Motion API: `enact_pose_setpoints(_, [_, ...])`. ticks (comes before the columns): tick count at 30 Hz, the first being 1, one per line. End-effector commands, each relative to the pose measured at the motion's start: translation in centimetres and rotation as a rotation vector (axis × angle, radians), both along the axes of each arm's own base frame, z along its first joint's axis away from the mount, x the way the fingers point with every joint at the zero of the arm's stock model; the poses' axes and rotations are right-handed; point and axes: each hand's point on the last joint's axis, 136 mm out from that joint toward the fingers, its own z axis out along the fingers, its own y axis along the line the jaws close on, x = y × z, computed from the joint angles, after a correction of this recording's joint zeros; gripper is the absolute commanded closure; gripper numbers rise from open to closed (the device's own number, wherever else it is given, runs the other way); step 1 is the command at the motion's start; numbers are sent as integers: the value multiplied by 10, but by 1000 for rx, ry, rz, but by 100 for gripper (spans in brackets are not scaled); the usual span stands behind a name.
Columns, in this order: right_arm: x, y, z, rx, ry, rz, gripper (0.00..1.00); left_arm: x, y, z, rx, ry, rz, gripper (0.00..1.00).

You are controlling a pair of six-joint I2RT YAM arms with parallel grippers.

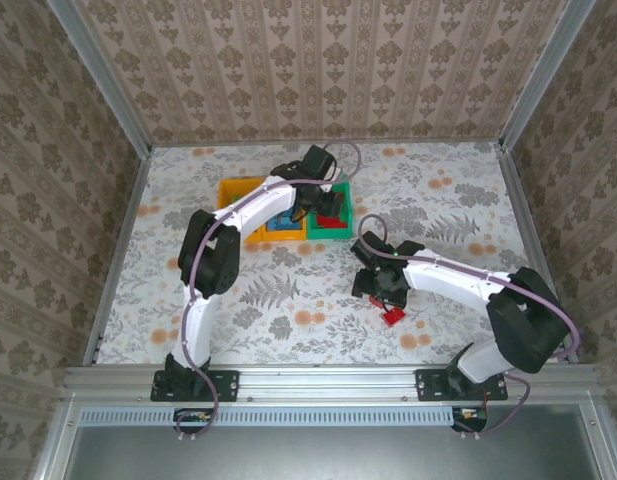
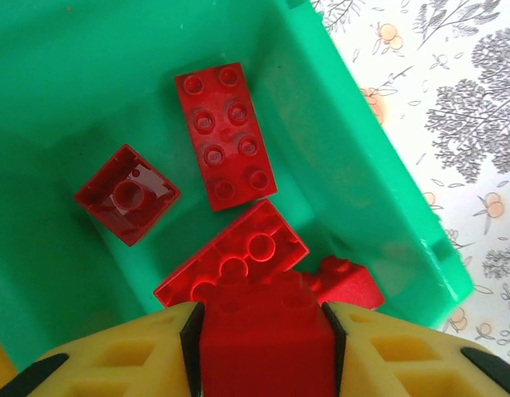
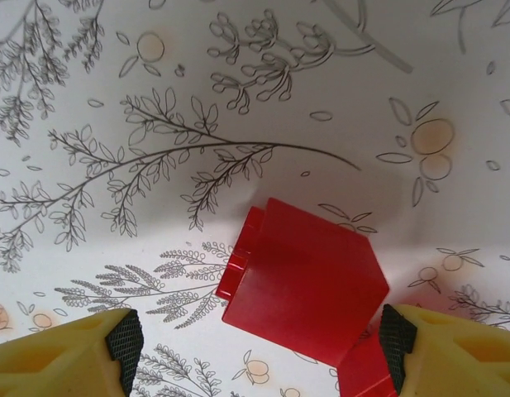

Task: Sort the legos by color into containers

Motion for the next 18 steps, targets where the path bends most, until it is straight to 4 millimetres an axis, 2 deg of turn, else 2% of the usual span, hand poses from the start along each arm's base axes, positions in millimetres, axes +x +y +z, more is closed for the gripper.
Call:
enact_pose_setpoints(1, [-8,1,-1,-19,55,-23,25,12,2,13,-20,-21,3,55])
enact_pose_setpoints(4, [-12,1,-6,-30,75,-27,26,15,0,19,-44,-32,15,52])
enact_pose_setpoints(9, [-9,1,-11,-50,75,-27,27,12,-4,28,-78,-36,16,37])
enact_pose_setpoints(13, [-1,-3,-13,-97,60,-24,27,4,1,38,-90,-69,21,16])
enact_pose_setpoints(14, [2,-3,-14,-108,56,-23,27,2,3,44,-97,-83,25,4])
enact_pose_setpoints(15, [4,-3,-15,-116,54,-20,28,-1,7,48,-99,-93,30,0])
enact_pose_setpoints(18, [12,-3,-19,-151,52,-5,31,-7,17,61,-107,-130,44,0])
